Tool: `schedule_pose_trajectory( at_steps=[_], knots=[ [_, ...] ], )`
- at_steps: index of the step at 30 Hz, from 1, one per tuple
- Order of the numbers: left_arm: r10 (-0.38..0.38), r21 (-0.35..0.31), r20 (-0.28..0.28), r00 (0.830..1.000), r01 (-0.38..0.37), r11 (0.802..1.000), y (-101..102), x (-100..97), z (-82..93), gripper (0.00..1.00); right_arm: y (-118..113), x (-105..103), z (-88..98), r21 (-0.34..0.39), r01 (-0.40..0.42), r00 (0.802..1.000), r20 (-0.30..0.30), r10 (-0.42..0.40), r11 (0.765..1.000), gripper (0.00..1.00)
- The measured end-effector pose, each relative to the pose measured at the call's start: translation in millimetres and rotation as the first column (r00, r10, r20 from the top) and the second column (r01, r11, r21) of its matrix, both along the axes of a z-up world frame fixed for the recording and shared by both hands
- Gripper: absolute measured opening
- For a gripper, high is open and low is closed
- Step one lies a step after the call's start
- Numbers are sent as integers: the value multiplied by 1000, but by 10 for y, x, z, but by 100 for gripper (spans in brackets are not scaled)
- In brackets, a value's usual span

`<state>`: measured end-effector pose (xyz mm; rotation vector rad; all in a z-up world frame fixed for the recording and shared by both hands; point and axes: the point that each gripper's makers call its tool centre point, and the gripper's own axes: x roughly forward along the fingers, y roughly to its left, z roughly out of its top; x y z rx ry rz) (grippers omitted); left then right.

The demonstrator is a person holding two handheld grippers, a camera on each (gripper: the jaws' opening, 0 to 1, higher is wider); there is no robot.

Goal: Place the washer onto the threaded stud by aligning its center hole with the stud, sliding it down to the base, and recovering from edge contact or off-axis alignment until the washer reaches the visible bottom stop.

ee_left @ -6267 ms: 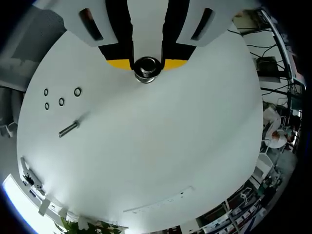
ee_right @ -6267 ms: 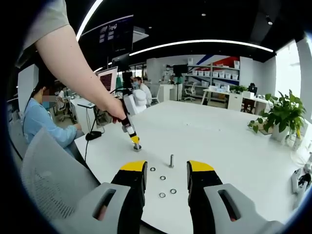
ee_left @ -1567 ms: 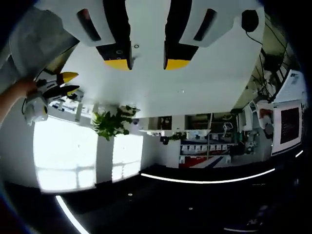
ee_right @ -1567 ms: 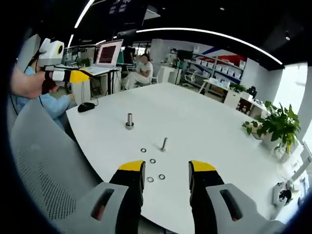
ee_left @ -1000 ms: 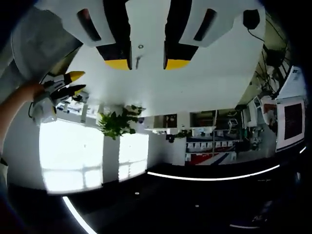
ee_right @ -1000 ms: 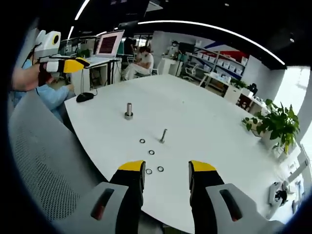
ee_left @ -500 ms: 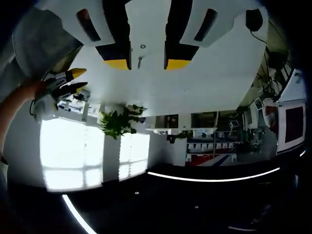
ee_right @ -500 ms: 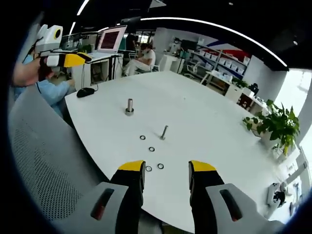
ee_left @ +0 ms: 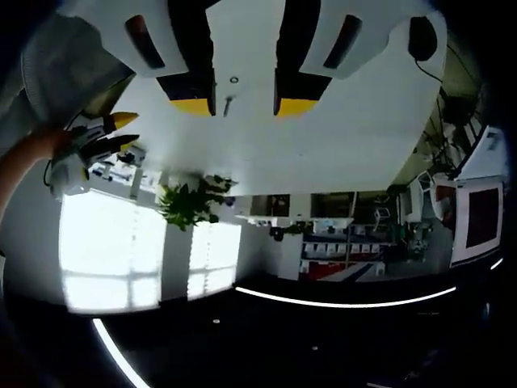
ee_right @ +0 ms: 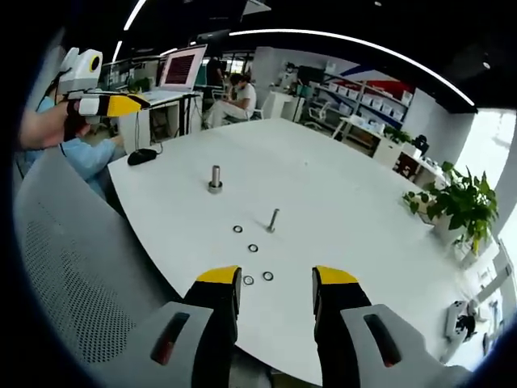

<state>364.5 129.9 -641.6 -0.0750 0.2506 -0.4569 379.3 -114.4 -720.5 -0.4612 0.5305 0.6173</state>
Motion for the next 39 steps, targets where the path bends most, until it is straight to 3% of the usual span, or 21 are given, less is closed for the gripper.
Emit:
schedule_pose_trajectory(
  at_steps=[6,14,27,39],
  knots=[
    [-13,-11,-14,1000,13,1000,-23,-11,-18,28,87,-55,-33,-35,-55,998,-10,54,998,37],
    [-26,3,2,1000,26,1000,-46,-6,10,28,65,24,27,-15,-36,999,1,36,999,37],
    [-32,20,11,999,32,999,-50,-16,12,29,169,-32,-62,-50,-100,994,-54,97,994,37],
    [-87,70,5,996,87,994,-174,-60,-36,29,241,165,-107,-45,-92,993,-75,89,995,37]
  ],
)
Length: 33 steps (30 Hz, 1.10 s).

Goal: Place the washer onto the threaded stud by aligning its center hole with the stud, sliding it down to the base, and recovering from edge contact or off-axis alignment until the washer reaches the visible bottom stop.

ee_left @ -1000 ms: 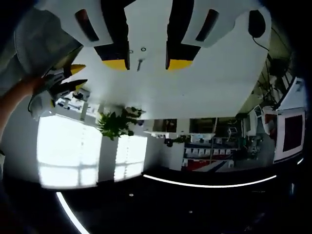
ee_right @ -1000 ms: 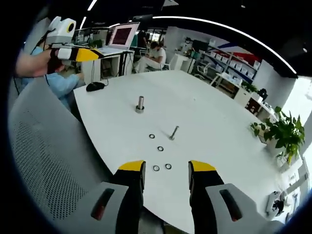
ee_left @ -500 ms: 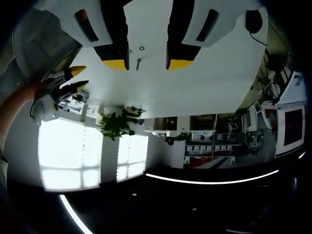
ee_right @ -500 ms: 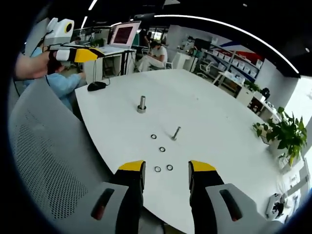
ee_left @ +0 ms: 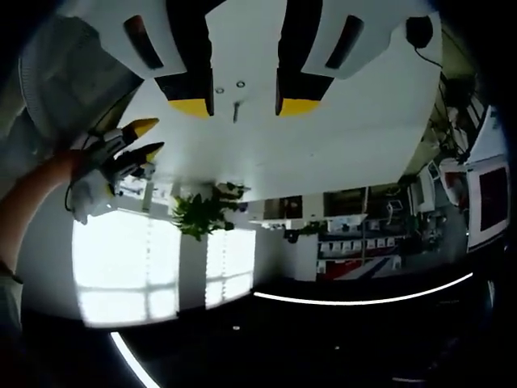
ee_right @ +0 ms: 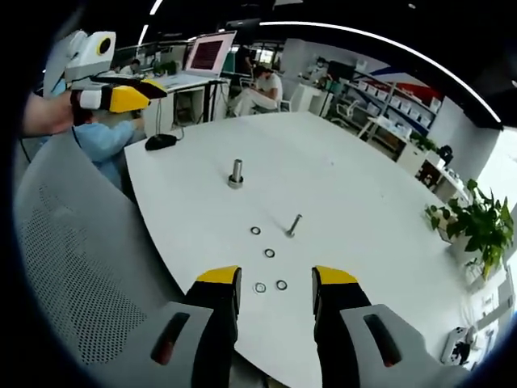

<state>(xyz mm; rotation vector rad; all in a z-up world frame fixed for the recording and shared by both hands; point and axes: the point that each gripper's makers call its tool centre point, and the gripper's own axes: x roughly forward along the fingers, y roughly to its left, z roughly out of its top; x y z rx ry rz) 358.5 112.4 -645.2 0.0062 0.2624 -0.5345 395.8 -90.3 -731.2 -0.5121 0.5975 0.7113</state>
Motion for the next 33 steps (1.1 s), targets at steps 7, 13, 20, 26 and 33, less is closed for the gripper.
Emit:
schedule_pose_trajectory(
  at_steps=[7,13,20,26,33],
  knots=[
    [3,0,4,1000,-3,1000,11,1,5,29,-6,59,-119,-19,-2,999,-42,1,1000,37],
    [2,11,-6,1000,-2,1000,10,1,-22,29,20,111,-195,-5,21,997,-76,-21,1000,37],
    [17,14,-11,1000,-17,1000,45,8,-40,29,35,98,-388,-18,32,991,-128,-34,999,37],
    [11,12,-14,1000,-10,1000,34,12,-45,29,42,84,-494,-34,38,987,-155,-43,999,36],
    [18,10,-10,1000,-18,1000,53,19,-38,29,84,102,-588,-50,34,983,-178,-42,998,36]
  ],
)
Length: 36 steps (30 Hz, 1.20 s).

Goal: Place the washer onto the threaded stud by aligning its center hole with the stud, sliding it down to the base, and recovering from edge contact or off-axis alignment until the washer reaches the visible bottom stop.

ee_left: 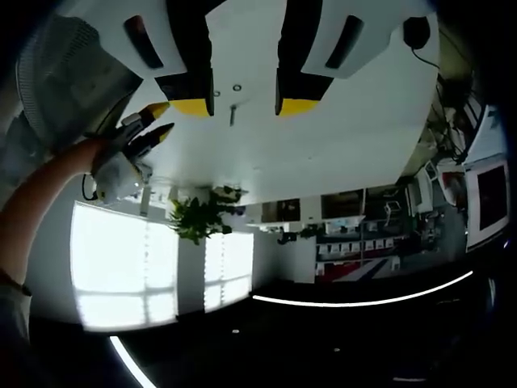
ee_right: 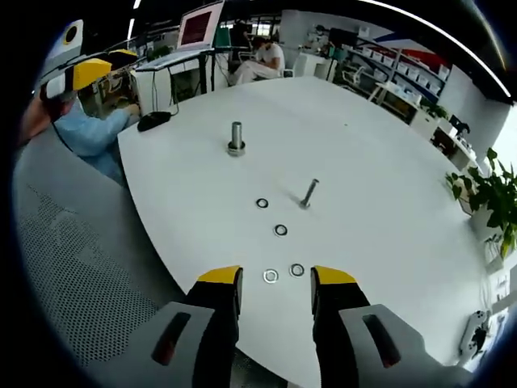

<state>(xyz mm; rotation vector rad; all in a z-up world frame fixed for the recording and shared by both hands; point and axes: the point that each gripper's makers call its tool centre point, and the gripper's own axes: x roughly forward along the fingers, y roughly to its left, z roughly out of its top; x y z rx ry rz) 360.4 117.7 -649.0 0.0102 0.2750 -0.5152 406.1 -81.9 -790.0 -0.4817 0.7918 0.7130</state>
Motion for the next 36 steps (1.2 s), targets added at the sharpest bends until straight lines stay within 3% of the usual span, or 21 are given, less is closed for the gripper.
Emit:
schedule_pose_trajectory(
  at_steps=[36],
  knots=[
    [2,1,6,1000,-2,1000,9,1,6,27,2,112,-428,-69,2,996,-91,-9,998,35]
  ],
)
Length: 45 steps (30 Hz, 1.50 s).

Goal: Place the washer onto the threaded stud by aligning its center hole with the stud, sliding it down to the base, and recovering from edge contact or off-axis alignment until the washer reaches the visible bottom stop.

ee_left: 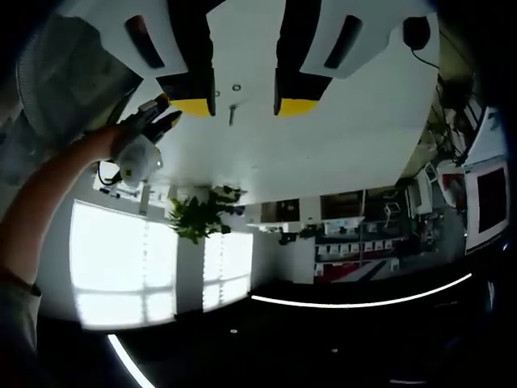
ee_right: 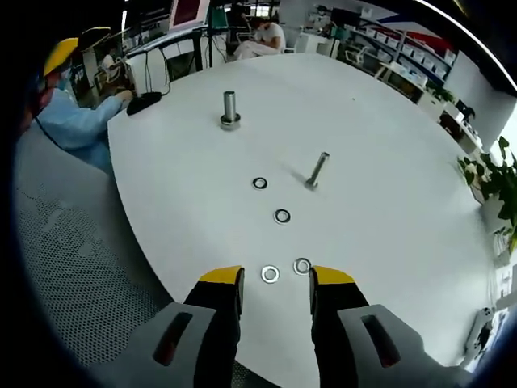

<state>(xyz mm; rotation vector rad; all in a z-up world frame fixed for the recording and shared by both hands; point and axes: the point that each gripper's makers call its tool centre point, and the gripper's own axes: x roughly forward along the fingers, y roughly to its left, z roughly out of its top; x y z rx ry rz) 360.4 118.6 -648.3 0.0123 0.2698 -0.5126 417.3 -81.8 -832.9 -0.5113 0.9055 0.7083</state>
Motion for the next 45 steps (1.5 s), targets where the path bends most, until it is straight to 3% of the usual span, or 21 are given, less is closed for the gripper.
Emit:
schedule_pose_trajectory(
  at_steps=[18,31,45],
  knots=[
    [-9,40,-12,1000,10,999,-30,-1,-50,27,-78,84,-41,39,36,999,2,-36,999,34],
    [18,64,-14,1000,-17,998,35,17,-77,26,34,177,-36,44,18,1000,11,-18,999,34],
    [24,73,-24,999,-22,997,43,21,-104,26,-18,47,-213,45,28,998,-64,-25,999,28]
  ],
)
